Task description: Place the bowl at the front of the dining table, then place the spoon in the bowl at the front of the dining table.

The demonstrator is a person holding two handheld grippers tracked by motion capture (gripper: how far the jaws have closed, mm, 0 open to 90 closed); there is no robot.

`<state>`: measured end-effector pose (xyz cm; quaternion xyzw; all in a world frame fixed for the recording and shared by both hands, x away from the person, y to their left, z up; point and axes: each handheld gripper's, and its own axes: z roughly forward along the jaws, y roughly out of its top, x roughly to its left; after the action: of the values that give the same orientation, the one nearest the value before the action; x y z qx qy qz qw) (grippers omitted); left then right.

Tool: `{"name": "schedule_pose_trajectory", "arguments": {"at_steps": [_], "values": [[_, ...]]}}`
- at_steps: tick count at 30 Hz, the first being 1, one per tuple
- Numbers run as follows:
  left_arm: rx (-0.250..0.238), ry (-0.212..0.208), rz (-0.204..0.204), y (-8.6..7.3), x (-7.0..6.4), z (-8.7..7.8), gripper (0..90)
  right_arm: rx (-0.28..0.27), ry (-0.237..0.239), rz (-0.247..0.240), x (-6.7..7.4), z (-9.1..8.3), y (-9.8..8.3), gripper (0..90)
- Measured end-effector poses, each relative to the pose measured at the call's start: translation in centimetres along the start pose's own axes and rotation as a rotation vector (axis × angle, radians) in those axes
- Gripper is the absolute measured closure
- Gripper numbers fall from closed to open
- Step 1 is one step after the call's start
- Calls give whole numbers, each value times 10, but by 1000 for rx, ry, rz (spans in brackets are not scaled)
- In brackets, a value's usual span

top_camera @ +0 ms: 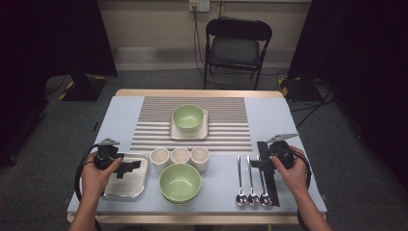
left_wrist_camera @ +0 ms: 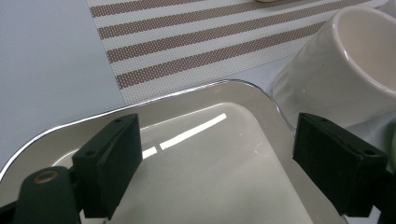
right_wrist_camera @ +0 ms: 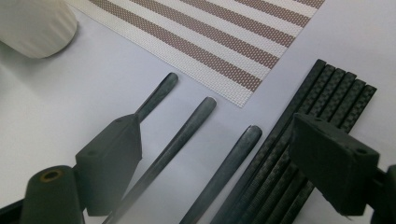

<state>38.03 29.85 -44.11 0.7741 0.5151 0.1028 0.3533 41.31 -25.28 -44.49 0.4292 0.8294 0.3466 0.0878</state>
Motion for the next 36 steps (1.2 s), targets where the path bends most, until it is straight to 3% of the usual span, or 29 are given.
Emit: {"name": "schedule_pose_trajectory", "arguments": {"at_steps": [8,16,28,32,36], "values": [[-18,7,-27,2,-2,-2,153,-15,8,-7,2,0,0,162],[-16,13,-24,6,-5,-4,157,-10,18,-5,5,2,1,163],[-11,-31,29,19,-19,-6,158,-11,19,-14,5,0,-2,162],[-9,-29,25,25,-24,-5,157,-11,18,-5,5,-1,-2,162],[0,-20,63,34,-32,-8,158,-10,25,-7,7,1,-1,162]]}}
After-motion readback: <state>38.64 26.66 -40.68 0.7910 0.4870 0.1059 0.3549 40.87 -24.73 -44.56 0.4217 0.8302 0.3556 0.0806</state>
